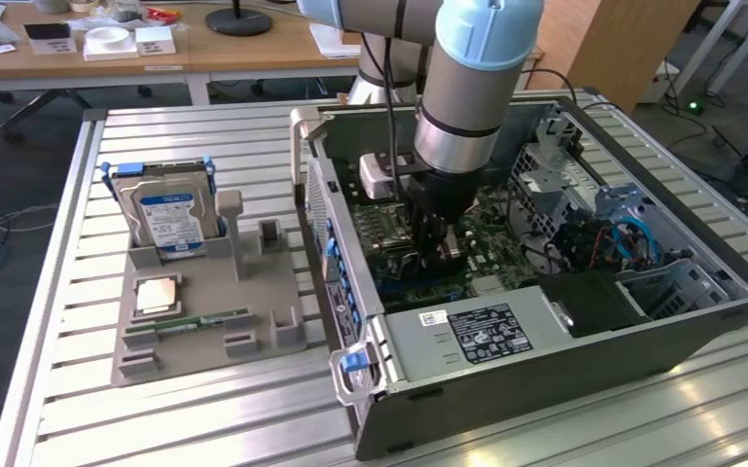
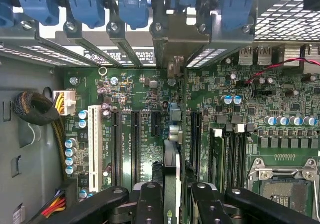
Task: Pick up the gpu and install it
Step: 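Insert the gpu into the slot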
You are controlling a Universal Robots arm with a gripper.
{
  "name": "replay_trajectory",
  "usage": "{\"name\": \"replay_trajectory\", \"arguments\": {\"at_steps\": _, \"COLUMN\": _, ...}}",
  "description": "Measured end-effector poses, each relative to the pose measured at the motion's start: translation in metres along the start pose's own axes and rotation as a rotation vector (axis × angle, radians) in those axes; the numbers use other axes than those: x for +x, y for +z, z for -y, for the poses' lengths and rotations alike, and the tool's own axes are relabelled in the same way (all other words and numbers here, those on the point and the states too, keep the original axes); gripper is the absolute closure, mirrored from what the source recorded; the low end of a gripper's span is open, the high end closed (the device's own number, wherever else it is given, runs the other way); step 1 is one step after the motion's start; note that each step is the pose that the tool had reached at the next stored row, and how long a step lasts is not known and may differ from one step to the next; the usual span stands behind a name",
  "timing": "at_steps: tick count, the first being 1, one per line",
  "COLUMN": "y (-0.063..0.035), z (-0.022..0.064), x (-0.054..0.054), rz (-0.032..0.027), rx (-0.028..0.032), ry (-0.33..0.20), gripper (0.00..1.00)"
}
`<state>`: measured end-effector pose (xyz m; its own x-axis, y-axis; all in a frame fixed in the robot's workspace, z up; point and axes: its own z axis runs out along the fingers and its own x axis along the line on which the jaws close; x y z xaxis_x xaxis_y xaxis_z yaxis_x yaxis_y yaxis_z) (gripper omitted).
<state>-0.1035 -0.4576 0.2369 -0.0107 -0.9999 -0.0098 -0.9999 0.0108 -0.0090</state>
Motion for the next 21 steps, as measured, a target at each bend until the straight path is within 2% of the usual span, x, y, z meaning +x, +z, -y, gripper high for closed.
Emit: {"name": "replay_trajectory", "arguments": {"at_steps": 21, "y": 0.0009, "z": -0.0018, "x": 0.0001, "rz": 0.0, "rx": 0.0, "ry": 0.0, "gripper": 0.74}}
